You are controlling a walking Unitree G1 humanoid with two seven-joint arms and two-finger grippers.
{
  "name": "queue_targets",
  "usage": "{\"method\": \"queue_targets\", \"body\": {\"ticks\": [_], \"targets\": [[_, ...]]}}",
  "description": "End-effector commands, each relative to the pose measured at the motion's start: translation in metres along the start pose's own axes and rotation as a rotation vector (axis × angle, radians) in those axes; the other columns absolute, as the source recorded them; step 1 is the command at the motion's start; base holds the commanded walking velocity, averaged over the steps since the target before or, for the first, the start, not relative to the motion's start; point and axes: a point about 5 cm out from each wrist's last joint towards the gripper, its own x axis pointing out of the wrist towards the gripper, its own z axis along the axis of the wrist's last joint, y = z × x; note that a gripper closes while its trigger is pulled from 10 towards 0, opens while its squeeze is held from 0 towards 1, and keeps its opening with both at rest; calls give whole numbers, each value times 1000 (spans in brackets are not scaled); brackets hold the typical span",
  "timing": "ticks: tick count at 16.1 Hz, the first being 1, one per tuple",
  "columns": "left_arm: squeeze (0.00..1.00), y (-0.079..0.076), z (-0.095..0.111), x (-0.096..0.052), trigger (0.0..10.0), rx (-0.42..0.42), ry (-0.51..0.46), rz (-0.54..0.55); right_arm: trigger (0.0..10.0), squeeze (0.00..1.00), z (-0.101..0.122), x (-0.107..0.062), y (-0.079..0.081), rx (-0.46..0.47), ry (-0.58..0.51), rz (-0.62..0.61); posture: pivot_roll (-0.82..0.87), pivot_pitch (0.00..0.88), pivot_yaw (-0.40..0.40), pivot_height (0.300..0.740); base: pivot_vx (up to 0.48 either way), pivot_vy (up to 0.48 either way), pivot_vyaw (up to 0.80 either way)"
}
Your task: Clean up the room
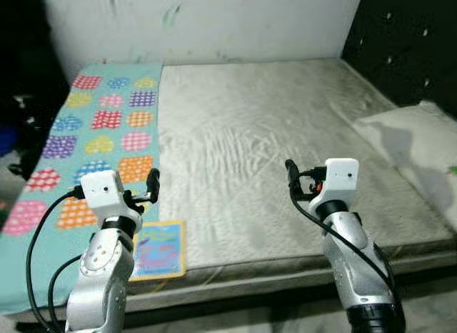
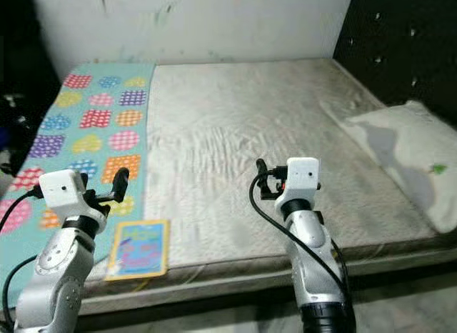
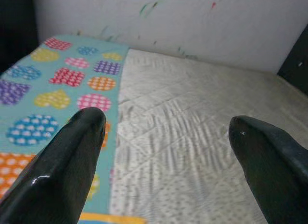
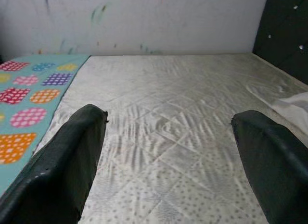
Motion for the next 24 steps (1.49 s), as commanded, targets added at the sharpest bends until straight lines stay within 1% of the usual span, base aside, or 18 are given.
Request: {"method": "queue_targets", "body": {"ticks": [1,3,6,10,21,24], "targets": [[0,0,2,2,10000,32,-16,-8,10000,0,-1,-1,-3,3,4,-12,-43,39,2,740,0,0,0],[0,1,5,3,10000,5,-26,-32,10000,0,-1,-2,-3,-1,5,-8,-45,38,1,740,0,0,0],[0,-3,4,1,10000,7,-36,-44,10000,0,-1,-2,-2,-3,7,0,-45,36,-2,740,0,0,0],[0,-4,2,-2,10000,2,-26,-60,10000,0,-1,-1,-2,-7,7,8,-44,37,-2,740,280,0,0],[0,-4,0,-3,10000,-11,-16,-64,10000,0,-1,-2,-3,-3,8,-1,-45,49,1,740,322,0,0],[0,-4,-2,-3,10000,-18,3,-52,10000,0,-2,-2,-4,-2,9,-3,-44,50,2,740,90,0,0]]}}
